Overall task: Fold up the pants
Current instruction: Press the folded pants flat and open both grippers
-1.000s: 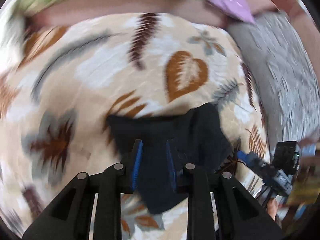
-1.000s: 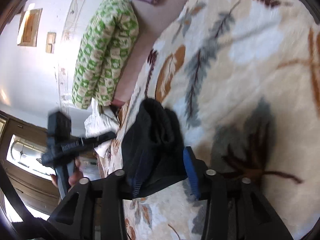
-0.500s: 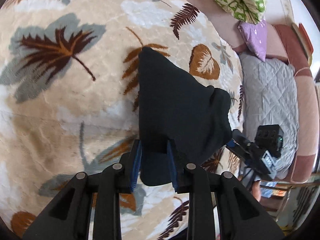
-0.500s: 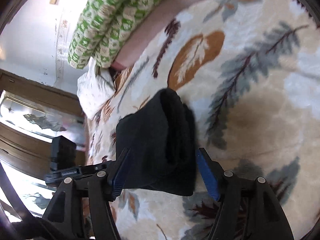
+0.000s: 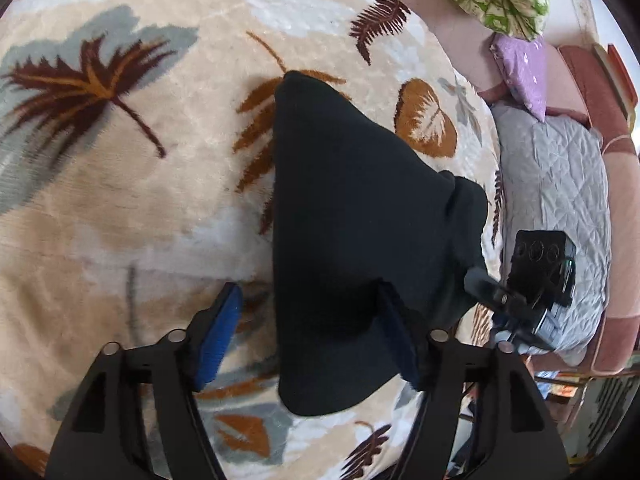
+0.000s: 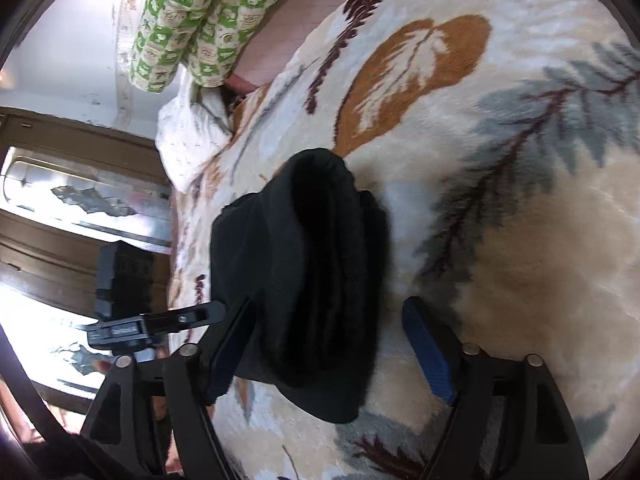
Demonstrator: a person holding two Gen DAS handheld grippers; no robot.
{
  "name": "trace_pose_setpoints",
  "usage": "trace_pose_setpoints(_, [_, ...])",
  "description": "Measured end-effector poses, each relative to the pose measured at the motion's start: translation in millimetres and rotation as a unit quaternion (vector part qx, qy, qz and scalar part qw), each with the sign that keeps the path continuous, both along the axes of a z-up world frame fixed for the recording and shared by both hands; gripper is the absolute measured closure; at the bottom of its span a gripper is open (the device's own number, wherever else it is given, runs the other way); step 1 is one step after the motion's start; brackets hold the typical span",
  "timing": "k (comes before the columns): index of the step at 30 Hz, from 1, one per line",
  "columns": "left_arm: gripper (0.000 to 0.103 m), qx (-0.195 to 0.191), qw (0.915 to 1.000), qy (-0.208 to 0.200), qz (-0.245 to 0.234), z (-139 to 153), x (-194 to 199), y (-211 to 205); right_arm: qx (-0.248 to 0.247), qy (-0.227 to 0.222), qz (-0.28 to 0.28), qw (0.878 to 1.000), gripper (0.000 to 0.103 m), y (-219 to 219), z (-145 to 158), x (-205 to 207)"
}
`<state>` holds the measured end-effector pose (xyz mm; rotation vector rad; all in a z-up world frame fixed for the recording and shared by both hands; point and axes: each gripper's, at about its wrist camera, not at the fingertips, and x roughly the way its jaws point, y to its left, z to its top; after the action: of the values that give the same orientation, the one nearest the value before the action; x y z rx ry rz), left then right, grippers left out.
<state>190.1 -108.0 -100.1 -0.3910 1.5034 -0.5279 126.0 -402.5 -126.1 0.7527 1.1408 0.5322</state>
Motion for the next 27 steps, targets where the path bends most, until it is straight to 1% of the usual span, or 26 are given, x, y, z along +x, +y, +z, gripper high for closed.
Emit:
trace_pose_setpoints(1, [0.025, -0.004, 1.0, -0.003, 0.001, 0.7, -0.1, -2.3, 0.0, -0.004, 0.007, 1.0, 0.022, 2.4, -0.1, 1.3])
trace_pose_setpoints(3, [0.026, -0.007, 0.9999, -0.015, 0.002, 2.3, -1.0, -8.5, -0.006, -0.011, 0.02, 1.0, 0.022, 8.2, 0.9, 1.7])
trace_pose_setpoints(4, [0.037, -0.014, 0.9997, -0.019, 0.001, 2.7, -1.8, -11.1, -0.01, -0.017, 0.027, 0.999, 0.022, 11.7, 2.7, 1.7])
trace_pose_setpoints(5, [0.048, -0.024, 0.9996, -0.017, -0.002, 1.8, -2.2, -13.1, -0.024, -0.022, 0.03, 0.999, 0.032, 15.9, 4.0, 1.0])
trace_pose_setpoints(6, [0.05, -0.016, 0.9996, -0.022, 0.003, 2.2, -2.6, -13.0, -0.028, -0.022, 0.032, 0.999, 0.042, 18.1, 2.8, 0.7])
trace_pose_setpoints(7, [0.055, -0.018, 0.9995, -0.024, 0.004, 2.8, -3.0, -11.8, -0.038, -0.021, 0.024, 0.999, 0.056, 19.0, 1.8, 0.2])
trace_pose_setpoints(8, [0.062, -0.024, 0.9993, -0.026, 0.006, 4.0, -3.5, -8.7, -0.036, -0.022, 0.012, 0.999, 0.059, 17.7, 1.6, -2.4])
trace_pose_setpoints(10, [0.069, -0.039, 0.999, -0.019, 0.008, 5.8, -2.8, -2.2, -0.035, -0.031, -0.007, 0.999, 0.063, 16.8, 5.7, -7.9])
trace_pose_setpoints(11, [0.073, -0.049, 0.9986, -0.014, 0.012, 7.5, -2.1, 2.8, -0.034, -0.034, -0.014, 0.999, 0.064, 17.9, 8.6, -11.2])
trace_pose_setpoints(12, [0.074, -0.055, 0.9983, -0.012, 0.014, 9.0, -2.5, 6.4, -0.034, -0.037, -0.018, 0.999, 0.065, 19.6, 11.7, -13.9])
trace_pose_setpoints(15, [0.077, -0.054, 0.9982, -0.025, 0.012, 19.2, -6.5, 14.4, -0.032, -0.043, -0.027, 0.998, 0.065, 29.9, 25.7, -21.5])
trace_pose_setpoints(19, [0.077, -0.057, 0.9975, -0.04, 0.01, 35.2, -11.2, 30.9, -0.033, -0.052, -0.033, 0.998, 0.066, 47.4, 46.1, -29.4])
trace_pose_setpoints(22, [0.077, -0.052, 0.9966, -0.063, 0.013, 54.6, -12.4, 53.2, -0.035, -0.061, -0.032, 0.997, 0.066, 66.0, 62.3, -31.6])
trace_pose_setpoints(24, [0.077, -0.043, 0.9954, -0.083, 0.019, 72.2, -11.4, 73.9, -0.036, -0.07, -0.026, 0.997, 0.066, 85.3, 75.2, -29.8])
trace_pose_setpoints(27, [0.077, -0.032, 0.9936, -0.105, 0.027, 90.5, -6.7, 100.4, -0.036, -0.087, -0.015, 0.995, 0.066, 115.8, 93.8, -23.5])
